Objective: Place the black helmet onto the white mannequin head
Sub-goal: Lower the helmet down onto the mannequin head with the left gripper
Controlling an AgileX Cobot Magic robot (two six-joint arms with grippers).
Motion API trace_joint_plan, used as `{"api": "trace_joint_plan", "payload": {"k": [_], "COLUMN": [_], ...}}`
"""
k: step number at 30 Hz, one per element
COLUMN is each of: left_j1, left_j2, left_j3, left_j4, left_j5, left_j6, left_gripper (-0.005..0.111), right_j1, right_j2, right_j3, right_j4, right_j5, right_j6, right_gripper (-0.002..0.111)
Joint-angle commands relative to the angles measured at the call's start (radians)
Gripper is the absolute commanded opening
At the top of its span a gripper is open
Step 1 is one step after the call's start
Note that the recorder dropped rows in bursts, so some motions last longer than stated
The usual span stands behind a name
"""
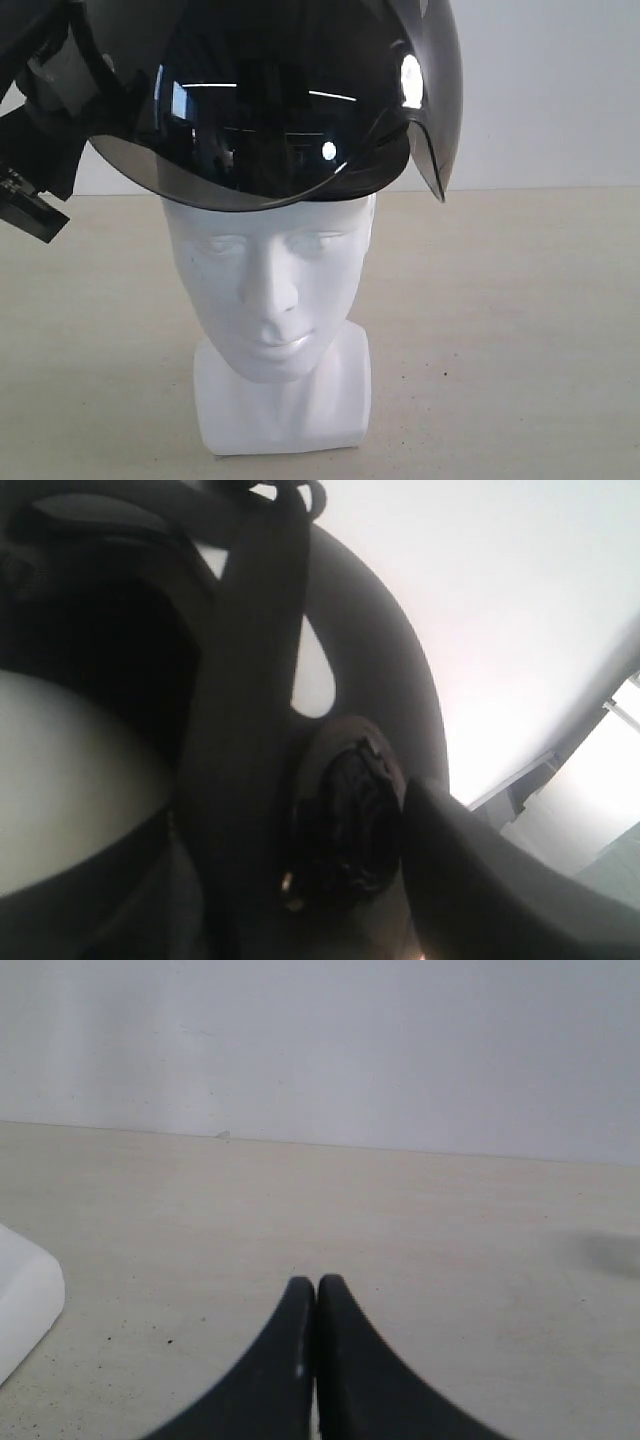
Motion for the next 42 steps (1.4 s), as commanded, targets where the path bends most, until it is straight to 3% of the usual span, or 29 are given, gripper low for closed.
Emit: {"api": "trace_joint_plan", "payload": {"k": [1, 25, 42], "left_j1": [0.026, 0.026, 0.026], "left_j2": [-0.026, -0.022, 0.078], "left_j3": [0.027, 0.069, 0.086], "left_j4": [-0.138, -0.134, -0.099], "left_j5": [-0.041, -0.041, -0.041], "left_j6": [0.101, 0.142, 0.142], "left_gripper": [0.004, 0.004, 0.004], "right_j1": [0.001, 0.001, 0.001], "right_j2": [-0.006, -0.006, -0.006], "right_j3": [-0.001, -0.001, -0.001], "right_j4": [-0.008, -0.008, -0.008], "right_j5": [-0.015, -0.015, -0.015], "right_j6": [0.000, 0.000, 0.000], "right_gripper": [0.000, 0.000, 0.000]}}
